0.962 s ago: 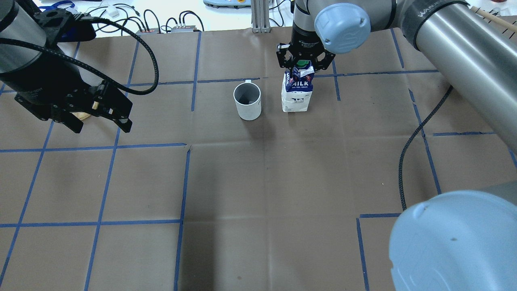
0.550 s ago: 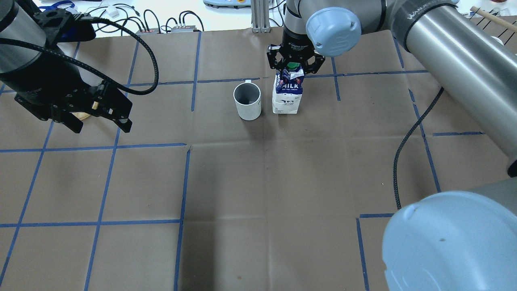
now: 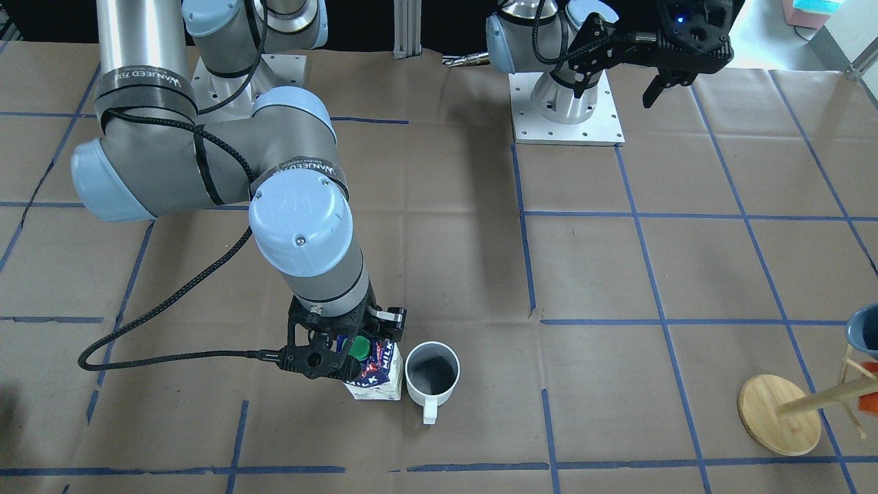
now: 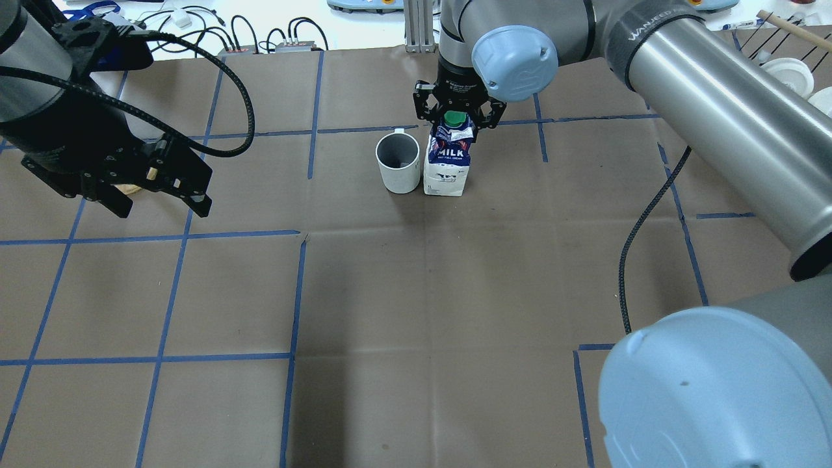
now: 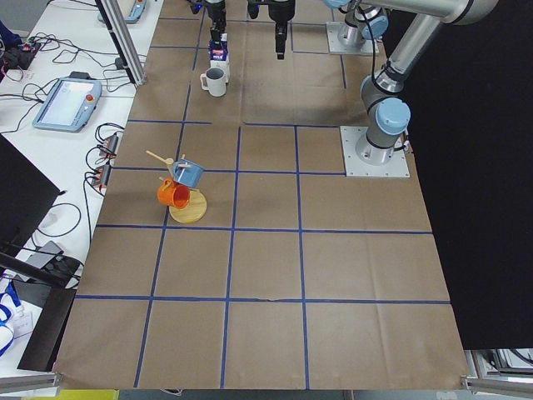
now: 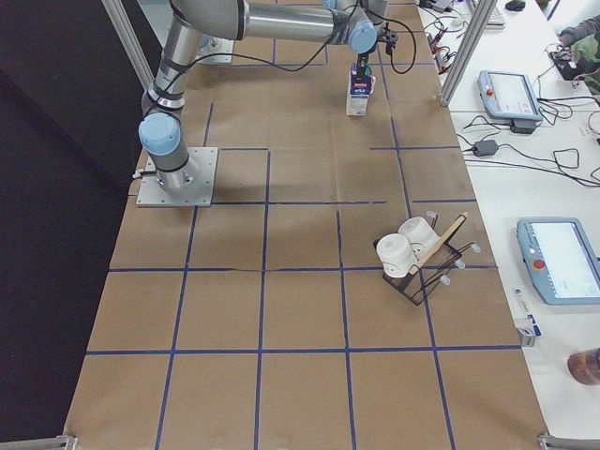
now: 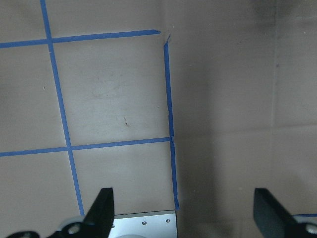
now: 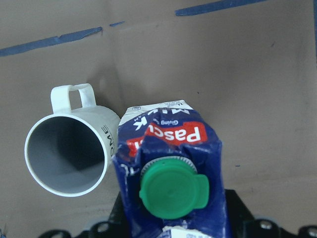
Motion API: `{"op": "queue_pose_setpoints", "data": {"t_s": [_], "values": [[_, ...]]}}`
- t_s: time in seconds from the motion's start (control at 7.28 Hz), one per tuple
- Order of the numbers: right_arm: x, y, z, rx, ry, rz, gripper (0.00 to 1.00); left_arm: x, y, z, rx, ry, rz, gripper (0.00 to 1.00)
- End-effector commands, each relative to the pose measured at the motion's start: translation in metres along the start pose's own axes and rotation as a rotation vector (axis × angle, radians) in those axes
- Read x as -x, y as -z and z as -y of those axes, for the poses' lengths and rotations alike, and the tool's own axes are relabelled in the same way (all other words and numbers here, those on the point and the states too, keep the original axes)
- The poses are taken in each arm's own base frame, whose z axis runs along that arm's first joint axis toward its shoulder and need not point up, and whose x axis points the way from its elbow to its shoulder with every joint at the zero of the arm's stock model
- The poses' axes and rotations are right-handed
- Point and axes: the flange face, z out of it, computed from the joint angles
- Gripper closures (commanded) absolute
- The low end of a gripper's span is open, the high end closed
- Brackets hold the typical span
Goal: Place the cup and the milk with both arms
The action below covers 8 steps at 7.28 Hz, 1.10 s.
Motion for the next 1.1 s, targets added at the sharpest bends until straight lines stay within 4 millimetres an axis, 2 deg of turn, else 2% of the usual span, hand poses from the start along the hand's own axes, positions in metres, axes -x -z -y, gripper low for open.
{"op": "queue_pose_setpoints", "data": {"t_s": [0.0, 0.14, 0.27, 0.41, 0.55, 0.69, 0.82, 0.96], "values": [[-0.008, 0.013, 0.010, -0.014, -0.015, 0.007, 0.00, -0.001, -0.002, -0.005, -0.001, -0.001, -0.001, 0.00], [-0.010, 0.042, 0.009, -0.023, -0.014, 0.014, 0.00, -0.001, -0.001, -0.005, -0.004, -0.002, -0.001, 0.00], [-0.019, 0.075, -0.001, -0.017, -0.003, 0.009, 0.00, 0.000, 0.007, -0.004, -0.018, -0.001, 0.005, 0.00], [-0.028, 0.104, -0.020, -0.012, 0.015, -0.004, 0.00, 0.001, 0.009, -0.002, -0.022, -0.003, 0.005, 0.00], [-0.041, 0.129, -0.042, 0.006, 0.070, -0.021, 0.00, 0.011, 0.012, 0.004, -0.025, 0.019, 0.001, 0.00], [-0.075, 0.144, -0.054, 0.009, 0.087, -0.023, 0.00, 0.027, 0.012, 0.006, -0.025, 0.057, -0.003, 0.00], [-0.113, 0.154, -0.066, 0.003, 0.104, -0.038, 0.00, 0.031, 0.013, 0.007, -0.026, 0.068, -0.005, 0.00], [-0.147, 0.165, -0.090, -0.017, 0.133, -0.068, 0.00, 0.032, 0.012, 0.008, -0.025, 0.069, -0.005, 0.00]]}}
